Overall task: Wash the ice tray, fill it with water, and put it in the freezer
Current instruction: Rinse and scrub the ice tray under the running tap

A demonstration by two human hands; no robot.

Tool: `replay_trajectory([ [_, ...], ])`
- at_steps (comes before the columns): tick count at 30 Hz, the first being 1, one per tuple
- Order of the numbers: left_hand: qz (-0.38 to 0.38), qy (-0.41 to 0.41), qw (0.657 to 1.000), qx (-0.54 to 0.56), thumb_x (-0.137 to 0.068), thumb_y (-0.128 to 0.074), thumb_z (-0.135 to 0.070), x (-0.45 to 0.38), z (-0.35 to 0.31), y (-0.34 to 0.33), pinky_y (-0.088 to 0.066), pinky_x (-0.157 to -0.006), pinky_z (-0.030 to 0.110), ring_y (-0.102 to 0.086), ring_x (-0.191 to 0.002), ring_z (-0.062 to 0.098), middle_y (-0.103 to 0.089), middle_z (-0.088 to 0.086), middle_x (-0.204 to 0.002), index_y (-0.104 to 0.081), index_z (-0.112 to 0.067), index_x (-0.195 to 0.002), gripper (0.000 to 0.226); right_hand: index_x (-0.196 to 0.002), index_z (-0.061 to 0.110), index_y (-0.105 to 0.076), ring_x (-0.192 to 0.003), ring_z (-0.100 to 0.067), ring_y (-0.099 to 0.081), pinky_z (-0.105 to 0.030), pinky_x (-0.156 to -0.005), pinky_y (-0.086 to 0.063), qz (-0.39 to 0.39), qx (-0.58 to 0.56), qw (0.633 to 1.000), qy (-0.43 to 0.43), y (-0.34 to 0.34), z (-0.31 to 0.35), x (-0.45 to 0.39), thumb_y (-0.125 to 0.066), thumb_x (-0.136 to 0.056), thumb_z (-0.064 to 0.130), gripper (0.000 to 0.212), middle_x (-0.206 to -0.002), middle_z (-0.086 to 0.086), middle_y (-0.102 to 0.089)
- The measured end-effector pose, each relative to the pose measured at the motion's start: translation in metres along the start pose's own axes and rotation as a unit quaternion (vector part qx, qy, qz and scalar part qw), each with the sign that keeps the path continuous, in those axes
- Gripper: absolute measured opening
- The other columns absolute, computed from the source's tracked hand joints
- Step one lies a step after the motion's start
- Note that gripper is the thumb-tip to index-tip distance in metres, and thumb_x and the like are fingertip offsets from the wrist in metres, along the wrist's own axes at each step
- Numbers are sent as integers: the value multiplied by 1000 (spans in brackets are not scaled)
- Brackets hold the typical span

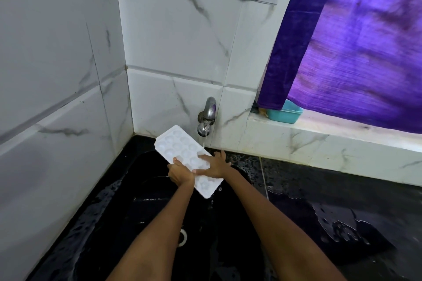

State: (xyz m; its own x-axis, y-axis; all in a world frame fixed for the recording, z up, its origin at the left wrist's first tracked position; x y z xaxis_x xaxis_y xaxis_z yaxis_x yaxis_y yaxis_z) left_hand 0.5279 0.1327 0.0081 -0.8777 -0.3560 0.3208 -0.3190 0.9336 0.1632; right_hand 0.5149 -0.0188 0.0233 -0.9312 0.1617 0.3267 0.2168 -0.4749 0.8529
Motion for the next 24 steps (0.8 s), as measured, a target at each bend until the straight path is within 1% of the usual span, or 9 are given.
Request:
replay_trajectory([
  [2,-4,-8,1000,1,-103,-32,-27,-5,-2,5,-47,-90,47,-57,-110,48,-57,35,-121,-49,14,-121,48,-126,26,-58,-142,-35,-16,-50,-114,-21,-88,-79,992,47,13,2,4,-65,-80,52,53,-144,-15,-38],
  [4,-9,-8,1000,5,-103,-32,-28,-9,-3,8,-48,-90,46,-57,-110,47,-57,34,-121,-49,13,-121,47,-105,15,-70,-130,-35,-37,-41,-105,-36,-168,-101,978,74,26,1,9,-66,-83,43,36,-126,-16,-53],
  [6,-16,6,1000,15,-104,-31,-28,-9,-1,11,-49,-89,44,-58,-110,46,-57,33,-122,-48,13,-121,48,-106,15,-69,-136,-33,-27,-52,-109,-30,-144,-45,988,42,22,-2,8,-64,-83,45,38,-131,-16,-47],
  [8,-19,9,1000,18,-104,-31,-29,-8,-2,11,-49,-88,44,-58,-110,47,-57,33,-122,-48,13,-121,48,-123,20,-59,-144,-34,-5,-66,-111,-15,-91,23,996,6,10,-3,6,-59,-83,53,52,-145,-15,-30],
  [11,-32,6,999,21,-104,-31,-28,-8,-3,12,-47,-88,46,-57,-110,47,-57,34,-121,-48,14,-120,48,-139,25,-43,-144,-36,14,-69,-110,-5,-45,32,998,17,4,7,7,-55,-81,63,70,-156,-14,-9],
  [15,-39,-6,999,6,-103,-32,-28,-16,-7,17,-46,-91,48,-57,-111,48,-56,36,-121,-49,15,-119,49,-131,32,-51,-145,-36,9,-69,-110,-4,-68,37,997,22,13,6,8,-53,-83,62,56,-151,-16,-23],
  [18,-33,-22,999,5,-103,-32,-26,-15,-11,14,-46,-90,47,-57,-110,49,-56,36,-121,-49,16,-120,48,-137,26,-43,-145,-37,13,-71,-108,-3,-66,82,994,24,9,12,5,-46,-84,65,66,-155,-19,-13],
  [20,-41,-17,999,10,-103,-32,-27,-16,-11,18,-46,-90,47,-57,-111,48,-57,36,-121,-49,16,-120,48,-143,30,-34,-144,-37,18,-71,-109,1,-36,71,996,26,1,13,6,-48,-81,68,74,-157,-18,-5],
  [24,-46,-24,999,8,-103,-32,-28,-21,-8,24,-47,-91,47,-58,-110,47,-58,35,-120,-52,14,-119,49,-136,42,-40,-144,-38,18,-71,-107,8,-38,61,997,22,6,4,9,-48,-81,70,62,-156,-20,-9],
])
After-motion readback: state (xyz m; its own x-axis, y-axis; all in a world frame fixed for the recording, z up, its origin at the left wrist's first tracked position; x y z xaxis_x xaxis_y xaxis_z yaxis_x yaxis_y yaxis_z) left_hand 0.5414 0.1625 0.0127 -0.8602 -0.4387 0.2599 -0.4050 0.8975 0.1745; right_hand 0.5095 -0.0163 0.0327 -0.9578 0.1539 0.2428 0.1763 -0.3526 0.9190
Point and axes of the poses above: each hand's wrist, its own x-axis away from the middle knuckle, its own y-axis out of the back of the hand, z = x × y, the point moved 8 cm from there along -x, towards the middle knuckle
